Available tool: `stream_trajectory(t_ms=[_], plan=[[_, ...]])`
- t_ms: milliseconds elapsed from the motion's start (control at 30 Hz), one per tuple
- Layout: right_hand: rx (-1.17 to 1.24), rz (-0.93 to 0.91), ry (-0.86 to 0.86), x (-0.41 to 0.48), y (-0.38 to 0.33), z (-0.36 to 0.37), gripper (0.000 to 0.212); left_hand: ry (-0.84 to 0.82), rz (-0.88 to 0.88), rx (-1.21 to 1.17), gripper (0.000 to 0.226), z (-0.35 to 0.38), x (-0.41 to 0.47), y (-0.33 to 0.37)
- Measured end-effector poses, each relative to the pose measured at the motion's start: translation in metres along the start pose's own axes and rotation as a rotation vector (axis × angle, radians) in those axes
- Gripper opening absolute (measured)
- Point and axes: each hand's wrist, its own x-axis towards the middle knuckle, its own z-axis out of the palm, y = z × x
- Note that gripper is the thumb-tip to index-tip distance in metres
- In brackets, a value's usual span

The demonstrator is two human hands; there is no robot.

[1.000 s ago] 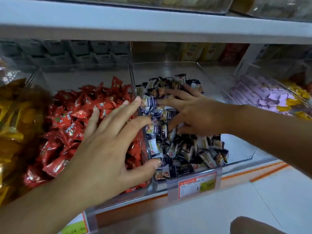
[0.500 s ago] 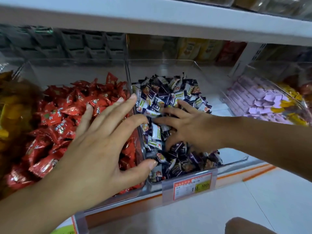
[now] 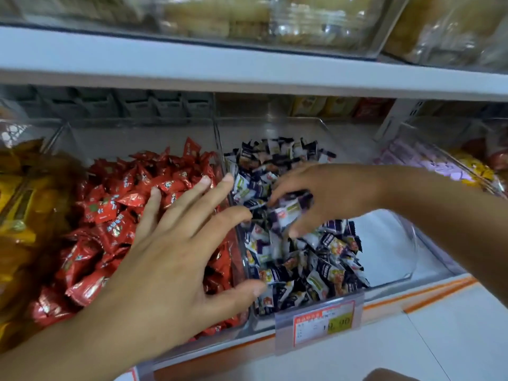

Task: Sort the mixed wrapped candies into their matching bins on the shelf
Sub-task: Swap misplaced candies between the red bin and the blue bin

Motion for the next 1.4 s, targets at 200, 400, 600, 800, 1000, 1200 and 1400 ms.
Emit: stream_trajectory(t_ms=[200,400,600,800,1000,1200,1400], plan=[[-0.09,-0.003,0.346,0.034,-0.028,-0.024,0.043,0.064,0.028,0.017,0.09,-0.012,0.001,0.001],[-0.304,0.049,0.324,0.058,-0.017,0.041,0.067,0.11,0.035,-0.038,0.073,-0.021,0.007,0.0],[-0.278,0.043,0.186,0.005,-0.001,0.053,0.062,0.085,0.027,-0.029,0.065,-0.026,0.004,-0.006],[0.075,0.047,0.412,0.025,-0.01,0.0,0.032,0.069,0.048,-0.076,0.063,-0.026,0.008,-0.003],[-0.258,0.242,0.239,0.104,-0.021,0.029,0.06,0.067,0.078,-0.051,0.056,-0.028,0.013,-0.003],[-0.169,0.096,0.31,0.052,-0.019,0.05,0.049,0.095,0.073,-0.007,0.067,-0.02,0.017,-0.008],[-0.066,0.116,0.208,0.022,-0.02,0.048,0.054,0.076,0.077,-0.023,0.068,-0.017,0.012,-0.01]])
